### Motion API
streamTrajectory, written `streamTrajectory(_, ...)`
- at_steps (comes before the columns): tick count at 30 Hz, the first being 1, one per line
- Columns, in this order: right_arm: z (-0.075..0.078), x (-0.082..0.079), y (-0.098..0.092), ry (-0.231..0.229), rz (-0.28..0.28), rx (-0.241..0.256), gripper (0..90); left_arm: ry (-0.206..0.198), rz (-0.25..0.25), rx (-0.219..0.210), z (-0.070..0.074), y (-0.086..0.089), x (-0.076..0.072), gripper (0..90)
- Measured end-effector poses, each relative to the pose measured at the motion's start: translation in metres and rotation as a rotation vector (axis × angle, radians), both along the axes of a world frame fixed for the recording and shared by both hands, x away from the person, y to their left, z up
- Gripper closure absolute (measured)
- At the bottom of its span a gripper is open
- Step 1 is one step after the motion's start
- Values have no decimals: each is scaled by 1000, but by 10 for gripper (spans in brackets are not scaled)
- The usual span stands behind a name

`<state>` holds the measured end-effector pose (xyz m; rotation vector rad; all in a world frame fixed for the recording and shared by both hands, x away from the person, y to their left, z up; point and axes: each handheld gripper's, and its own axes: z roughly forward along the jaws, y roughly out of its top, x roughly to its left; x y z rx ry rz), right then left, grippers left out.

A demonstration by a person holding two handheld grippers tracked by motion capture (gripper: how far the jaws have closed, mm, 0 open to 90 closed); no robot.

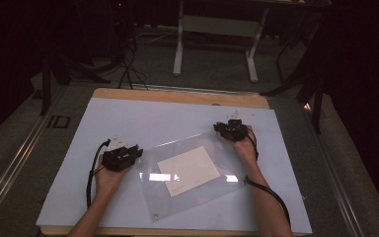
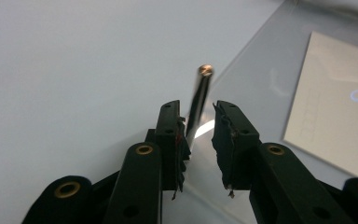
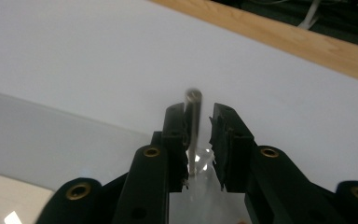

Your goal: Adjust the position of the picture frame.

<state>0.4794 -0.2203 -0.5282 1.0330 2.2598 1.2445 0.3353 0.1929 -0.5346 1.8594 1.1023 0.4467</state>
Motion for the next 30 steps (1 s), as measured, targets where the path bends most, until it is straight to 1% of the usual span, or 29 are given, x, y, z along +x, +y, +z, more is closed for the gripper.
streamTrajectory(1, 0, 0, 0, 0, 0, 0, 749, 0, 0, 0, 0, 0, 0, 694)
streamTrajectory(2, -1, 1, -2, 1, 5, 12, 739, 4, 18, 0, 0, -3, 0, 694)
streamTrajectory(3, -3, 2, -3, 1, 12, 22, 744, 10, 28, -16, 0, -3, 0, 690)
streamTrajectory(4, -3, 2, -2, 2, 14, 15, 751, 21, 35, -28, -1, -3, 1, 692)
streamTrajectory(6, -3, 2, -1, 3, 19, 3, 762, 30, 51, -31, -2, -2, 1, 724)
streamTrajectory(7, -3, 2, 0, 2, 23, -17, 764, 39, 56, -33, -3, -3, 2, 734)
streamTrajectory(10, -8, 2, 1, 19, 35, -37, 795, 44, 67, -3, -4, -4, 3, 773)
streamTrajectory(11, -9, 2, 2, 18, 41, -43, 830, 46, 75, 2, -4, -5, 3, 785)
streamTrajectory(12, -9, 2, 3, 25, 45, -42, 841, 49, 81, 9, -5, -5, 3, 810)
streamTrajectory(13, -9, 2, 4, 23, 46, -56, 843, 51, 82, 7, -5, -5, 4, 820)
streamTrajectory(16, -9, 3, 4, 31, 45, -52, 847, 47, 85, 28, -5, -7, 3, 830)
streamTrajectory(17, -9, 3, 4, 31, 45, -56, 848, 47, 85, 27, -5, -7, 4, 832)
streamTrajectory(19, -9, 3, 4, 39, 43, -50, 851, 47, 84, 28, -5, -7, 4, 835)
streamTrajectory(22, -9, 4, 3, 55, 36, -32, 850, 41, 89, 50, -4, -9, 3, 844)
streamTrajectory(24, -8, 5, 3, 73, 28, -22, 847, 44, 91, 28, -5, -7, 4, 844)
streamTrajectory(25, -8, 5, 3, 73, 28, -22, 847, 44, 91, 28, -5, -7, 4, 842)
streamTrajectory(26, -8, 5, 3, 82, 22, -17, 846, 58, 86, 16, -5, -6, 5, 842)
streamTrajectory(27, -7, 5, 3, 100, 11, -5, 843, 60, 85, 15, -4, -6, 5, 841)
streamTrajectory(30, -6, 5, 3, 115, -13, 9, 842, 67, 73, 13, -3, -5, 9, 841)
